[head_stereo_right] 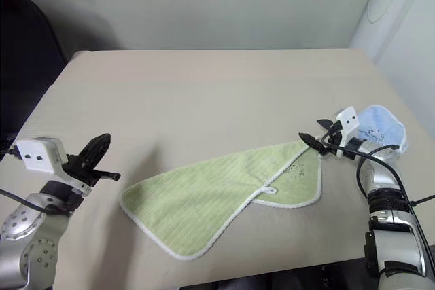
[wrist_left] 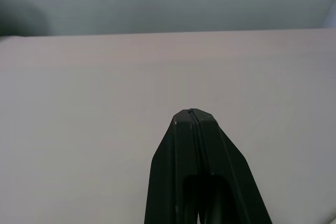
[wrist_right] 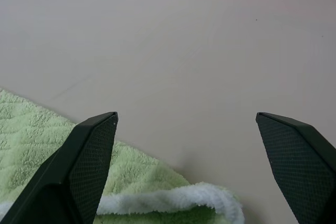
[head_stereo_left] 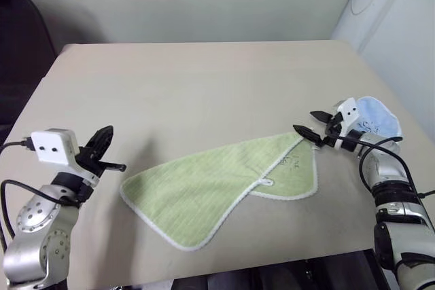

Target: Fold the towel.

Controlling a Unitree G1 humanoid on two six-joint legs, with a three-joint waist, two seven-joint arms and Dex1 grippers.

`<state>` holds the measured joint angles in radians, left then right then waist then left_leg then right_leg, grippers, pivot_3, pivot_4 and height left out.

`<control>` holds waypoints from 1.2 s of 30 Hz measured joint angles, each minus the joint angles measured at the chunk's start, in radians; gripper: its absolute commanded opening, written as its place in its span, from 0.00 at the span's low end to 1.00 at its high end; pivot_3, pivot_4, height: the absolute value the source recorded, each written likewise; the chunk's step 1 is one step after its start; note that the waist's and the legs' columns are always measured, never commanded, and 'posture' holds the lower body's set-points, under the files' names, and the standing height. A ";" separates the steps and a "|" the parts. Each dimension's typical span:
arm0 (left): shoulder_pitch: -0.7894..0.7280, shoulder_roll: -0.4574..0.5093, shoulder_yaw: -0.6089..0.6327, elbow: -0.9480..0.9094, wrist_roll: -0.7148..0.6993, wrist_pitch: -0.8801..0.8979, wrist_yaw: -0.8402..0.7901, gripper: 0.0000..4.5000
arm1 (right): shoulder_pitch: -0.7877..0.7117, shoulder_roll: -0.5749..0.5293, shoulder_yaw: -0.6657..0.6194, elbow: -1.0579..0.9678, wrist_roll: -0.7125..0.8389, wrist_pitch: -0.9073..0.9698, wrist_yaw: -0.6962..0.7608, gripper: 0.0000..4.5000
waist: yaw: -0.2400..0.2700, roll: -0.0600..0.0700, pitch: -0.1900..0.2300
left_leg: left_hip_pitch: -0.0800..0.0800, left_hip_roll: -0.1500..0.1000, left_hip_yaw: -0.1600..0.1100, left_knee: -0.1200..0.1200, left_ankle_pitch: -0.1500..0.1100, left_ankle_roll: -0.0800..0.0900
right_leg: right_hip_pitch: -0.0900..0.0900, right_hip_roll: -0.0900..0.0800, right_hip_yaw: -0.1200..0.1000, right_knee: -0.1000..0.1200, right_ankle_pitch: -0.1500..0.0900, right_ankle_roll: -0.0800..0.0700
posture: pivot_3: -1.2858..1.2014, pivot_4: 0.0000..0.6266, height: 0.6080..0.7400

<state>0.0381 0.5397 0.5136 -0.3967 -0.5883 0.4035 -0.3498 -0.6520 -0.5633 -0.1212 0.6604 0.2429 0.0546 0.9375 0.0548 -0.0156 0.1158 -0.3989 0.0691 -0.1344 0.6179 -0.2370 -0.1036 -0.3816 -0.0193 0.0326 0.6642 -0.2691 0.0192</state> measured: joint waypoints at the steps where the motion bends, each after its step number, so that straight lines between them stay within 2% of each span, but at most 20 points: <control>1: -0.008 0.003 -0.001 0.001 0.000 0.002 -0.002 0.00 | 0.002 0.001 -0.004 -0.006 0.002 0.000 -0.003 0.99 | 0.000 0.000 0.000 | 0.000 0.000 0.000 0.000 0.000 0.000 | 0.000 0.000 0.000 0.000 0.000 0.000 | 0.52 0.24 1.00; 14: -0.045 0.030 -0.030 0.026 0.025 0.008 -0.039 0.00 | 0.038 0.004 -0.029 -0.042 0.010 -0.002 -0.042 0.99 | -0.002 0.000 0.000 | 0.000 0.000 0.001 0.004 -0.002 0.001 | 0.000 0.000 0.001 0.000 0.000 0.000 | 0.52 0.24 1.00; 22: -0.047 0.027 -0.054 0.022 0.030 0.013 -0.037 0.00 | -0.019 -0.062 -0.028 -0.026 0.003 -0.017 -0.009 0.99 | -0.002 0.000 0.000 | -0.001 0.000 0.001 0.004 -0.002 0.001 | 0.000 0.000 0.001 0.000 0.000 0.000 | 0.52 0.24 1.00; 31: -0.012 0.012 -0.073 -0.011 0.024 0.031 -0.052 0.00 | -0.107 -0.148 0.046 0.084 -0.083 -0.110 0.100 0.99 | -0.002 0.000 0.000 | -0.001 0.000 0.002 0.004 -0.002 0.000 | -0.001 0.000 0.001 0.001 0.000 0.000 | 0.52 0.24 1.00; 36: 0.005 0.091 -0.092 -0.037 0.022 0.041 -0.152 0.00 | -0.192 -0.216 0.129 0.176 -0.176 -0.250 0.212 0.99 | -0.002 0.000 0.000 | -0.001 0.000 0.002 0.004 -0.004 0.002 | -0.001 0.000 0.002 0.002 0.000 0.000 | 0.52 0.24 1.00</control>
<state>0.0434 0.6311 0.4215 -0.4341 -0.5661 0.4448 -0.5016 -0.8440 -0.7794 0.0079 0.8369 0.0667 -0.1954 1.1493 0.0532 -0.0156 0.1157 -0.3998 0.0694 -0.1326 0.6222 -0.2406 -0.1011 -0.3827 -0.0190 0.0344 0.6661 -0.2691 0.0194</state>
